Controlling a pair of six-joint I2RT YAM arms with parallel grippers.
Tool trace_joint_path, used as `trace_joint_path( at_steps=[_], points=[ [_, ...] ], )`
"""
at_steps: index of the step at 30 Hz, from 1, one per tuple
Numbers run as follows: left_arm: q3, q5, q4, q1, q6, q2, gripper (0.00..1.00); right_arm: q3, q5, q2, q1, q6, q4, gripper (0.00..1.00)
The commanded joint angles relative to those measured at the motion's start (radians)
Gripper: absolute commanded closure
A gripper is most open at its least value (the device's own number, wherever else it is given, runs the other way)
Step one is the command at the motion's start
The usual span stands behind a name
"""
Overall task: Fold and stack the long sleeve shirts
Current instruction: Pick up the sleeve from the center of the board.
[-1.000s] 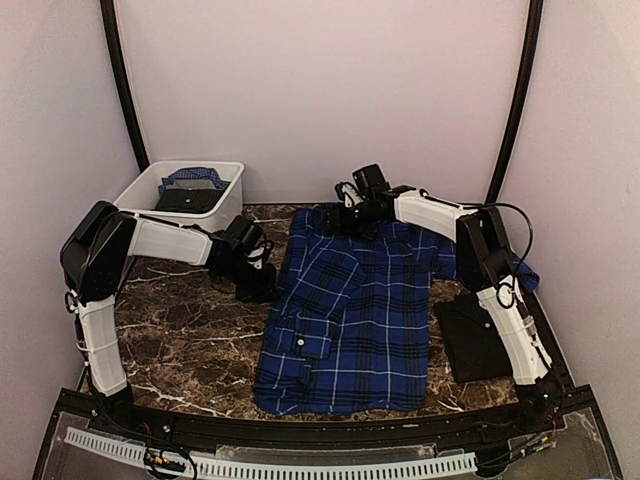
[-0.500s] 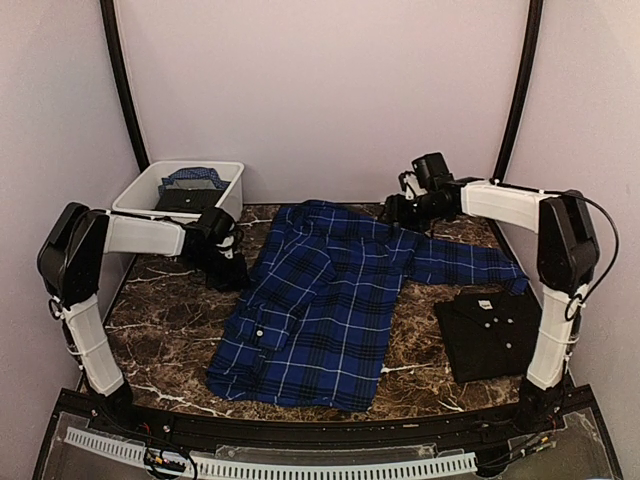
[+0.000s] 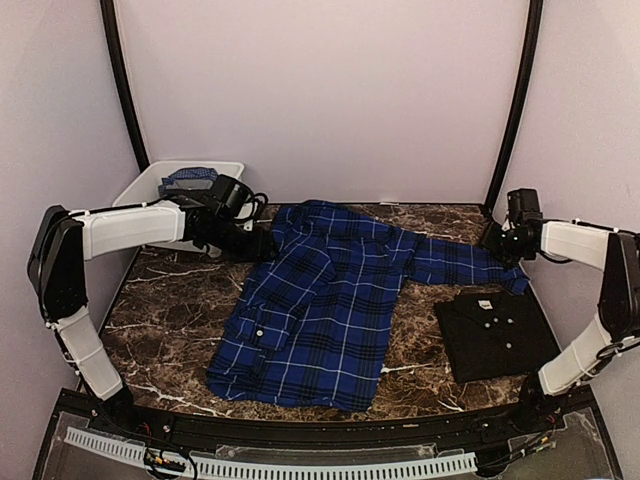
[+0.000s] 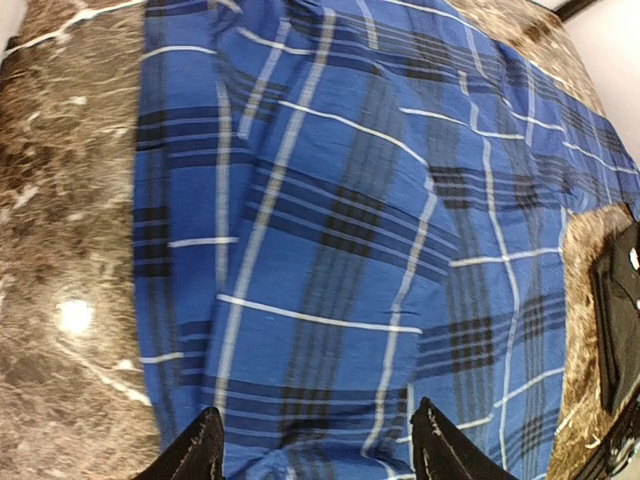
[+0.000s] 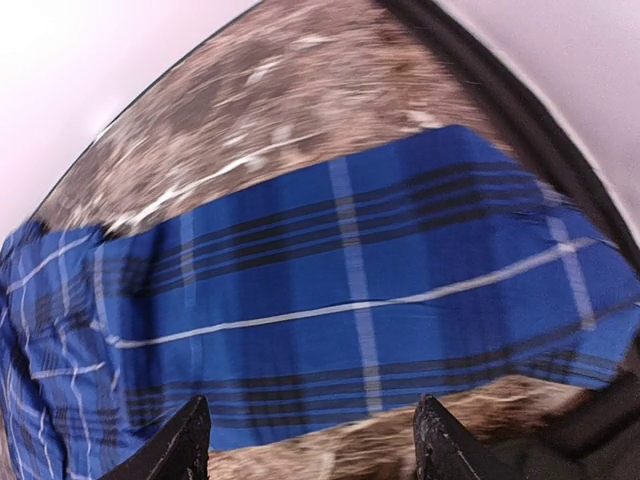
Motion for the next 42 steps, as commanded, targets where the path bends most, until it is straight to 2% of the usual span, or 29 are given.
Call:
trace_joint_path(
  at_steps=[1, 7, 11, 23, 30, 34, 36, 40, 42],
  points=[
    [0.021, 0.030, -0.023, -0.035, 0.014, -0.055, 0.36, -0.103, 0.006, -0.064, -0.137, 0.055, 0.081, 0.33],
    [0.012, 0.068, -0.002, -0.048, -0.004, -0.075, 0.36, -0.144, -0.097, -0.039, -0.288, 0.086, 0.123, 0.34],
    [0.005, 0.080, 0.005, -0.051, -0.007, -0.085, 0.36, -0.149, -0.149, 0.005, -0.351, 0.115, 0.164, 0.39],
    [-0.009, 0.092, 0.013, -0.050, -0.014, -0.094, 0.36, -0.124, -0.169, 0.132, -0.378, 0.169, 0.219, 0.51],
    [0.000, 0.087, 0.006, -0.050, -0.008, -0.096, 0.36, -0.121, -0.165, 0.184, -0.379, 0.194, 0.247, 0.66],
    [0.005, 0.087, 0.006, -0.050, -0.010, -0.095, 0.37, -0.134, -0.164, 0.178, -0.379, 0.214, 0.263, 0.70],
    [0.006, 0.088, 0.005, -0.050, -0.012, -0.095, 0.37, -0.146, -0.166, 0.168, -0.379, 0.224, 0.263, 0.69],
    [0.010, 0.088, 0.004, -0.051, -0.015, -0.094, 0.37, -0.203, -0.122, 0.125, -0.381, 0.236, 0.279, 0.58],
    [0.010, 0.091, 0.005, -0.051, -0.018, -0.093, 0.37, -0.218, -0.122, 0.124, -0.380, 0.236, 0.300, 0.56]
  ],
)
